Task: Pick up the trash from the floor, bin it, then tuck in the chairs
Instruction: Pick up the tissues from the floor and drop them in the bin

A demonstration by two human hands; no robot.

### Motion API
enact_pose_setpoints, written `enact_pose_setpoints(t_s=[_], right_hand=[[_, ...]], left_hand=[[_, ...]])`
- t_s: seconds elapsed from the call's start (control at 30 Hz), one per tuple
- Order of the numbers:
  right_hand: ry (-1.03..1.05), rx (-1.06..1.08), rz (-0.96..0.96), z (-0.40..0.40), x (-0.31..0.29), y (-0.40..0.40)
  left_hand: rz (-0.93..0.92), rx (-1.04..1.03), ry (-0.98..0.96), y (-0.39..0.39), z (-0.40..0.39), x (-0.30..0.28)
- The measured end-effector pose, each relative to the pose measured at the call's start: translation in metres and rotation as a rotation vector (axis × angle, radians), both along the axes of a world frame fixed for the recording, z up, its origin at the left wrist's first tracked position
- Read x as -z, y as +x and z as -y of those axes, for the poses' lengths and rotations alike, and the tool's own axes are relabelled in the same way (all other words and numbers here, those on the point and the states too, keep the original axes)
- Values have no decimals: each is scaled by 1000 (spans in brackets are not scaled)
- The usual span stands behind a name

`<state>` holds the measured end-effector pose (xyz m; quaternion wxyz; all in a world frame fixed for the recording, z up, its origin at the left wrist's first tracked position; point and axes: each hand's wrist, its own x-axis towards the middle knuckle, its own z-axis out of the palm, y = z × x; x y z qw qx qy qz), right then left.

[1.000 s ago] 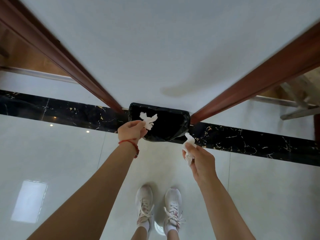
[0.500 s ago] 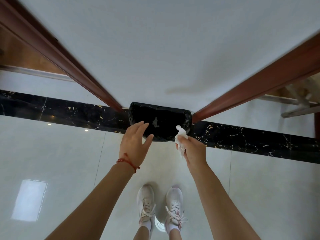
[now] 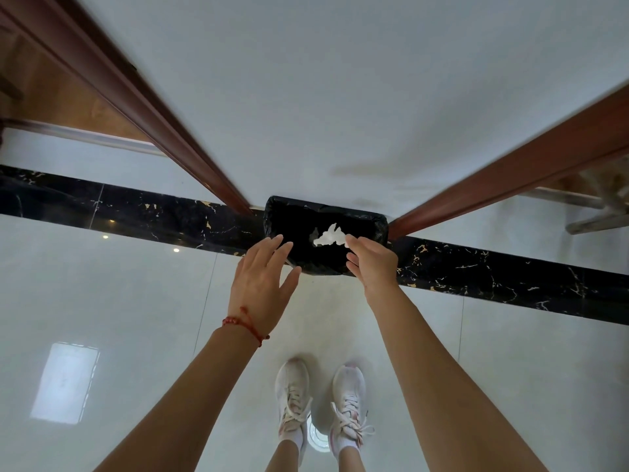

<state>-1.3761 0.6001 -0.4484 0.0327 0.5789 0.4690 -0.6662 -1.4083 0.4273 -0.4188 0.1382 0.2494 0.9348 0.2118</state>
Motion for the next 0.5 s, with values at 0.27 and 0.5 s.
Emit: enact_pose_setpoints(t_s=[0.27,0.5], right_hand=[[659,-613,-72,8,-32,36],[1000,-948,-53,-1,-76,63]], left_hand=[[-11,9,-60,9,0,-16],[-68,13,-78,16,0,-60]])
